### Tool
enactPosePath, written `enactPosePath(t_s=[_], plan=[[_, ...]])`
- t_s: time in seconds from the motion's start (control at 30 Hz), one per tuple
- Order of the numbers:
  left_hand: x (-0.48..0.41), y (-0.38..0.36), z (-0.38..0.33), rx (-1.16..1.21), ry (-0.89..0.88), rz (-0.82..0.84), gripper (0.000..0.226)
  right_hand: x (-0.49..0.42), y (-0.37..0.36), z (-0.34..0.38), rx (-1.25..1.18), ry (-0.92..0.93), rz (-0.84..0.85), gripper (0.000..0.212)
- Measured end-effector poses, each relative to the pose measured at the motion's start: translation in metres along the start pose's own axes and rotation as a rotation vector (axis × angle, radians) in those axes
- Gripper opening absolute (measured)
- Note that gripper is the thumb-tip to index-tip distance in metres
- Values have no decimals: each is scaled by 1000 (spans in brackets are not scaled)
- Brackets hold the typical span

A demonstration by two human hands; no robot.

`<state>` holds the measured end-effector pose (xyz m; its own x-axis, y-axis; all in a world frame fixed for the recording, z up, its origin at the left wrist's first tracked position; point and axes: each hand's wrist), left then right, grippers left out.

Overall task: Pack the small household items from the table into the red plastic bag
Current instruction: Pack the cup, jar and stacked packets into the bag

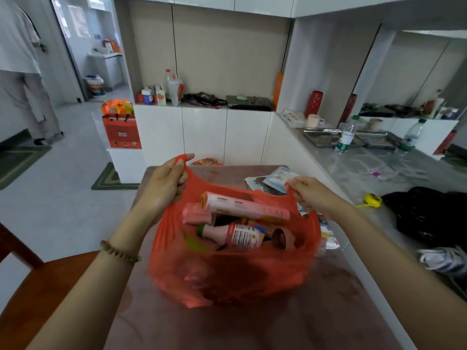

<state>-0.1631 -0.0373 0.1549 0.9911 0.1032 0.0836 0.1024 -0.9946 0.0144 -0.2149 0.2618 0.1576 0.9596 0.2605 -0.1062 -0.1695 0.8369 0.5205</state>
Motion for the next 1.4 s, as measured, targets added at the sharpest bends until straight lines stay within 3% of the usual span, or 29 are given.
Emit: enactPosePath(t_s=[0.2,0.4,0.53,0.73,0.9,1.13,1.2,1.27,1.33,1.4], plan=[[14,2,17,-216,84,-157,23,24,3,-28,-78,-93,-17,29],[17,-2,15,-631,96,-468,60,35,19,-31,-111,11,26,23],[8,-21,12,-863,102,-515,85,29,39,-37,-228,-43,122,21],[-28,-69,6,-719,17,-351,79,1,61,-64,-218,-44,269,23],[-88,-140,13,-615,90,-151,69,-38,91,-112,-320,-93,166,27],[-195,-250,54,-676,259,101,60,-82,126,-202,-299,-204,4,34],[-218,-280,71,-676,266,207,73,-87,129,-227,-232,-262,0,23],[-240,-306,93,-750,266,282,104,-87,123,-254,-164,-323,64,22],[-261,-324,119,-818,311,321,101,-82,111,-278,-110,-345,158,35],[-275,-339,135,-865,294,342,101,-74,96,-297,-97,-365,121,26]])
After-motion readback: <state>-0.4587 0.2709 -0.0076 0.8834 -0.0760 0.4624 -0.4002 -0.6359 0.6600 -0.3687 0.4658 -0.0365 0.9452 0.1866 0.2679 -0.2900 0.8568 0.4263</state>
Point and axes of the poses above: each hand's wrist, its own x-axis away from the middle knuckle, its own y-axis out of the back of the hand, z = x × y, and after that the axes turned 15 degrees about y, right-handed
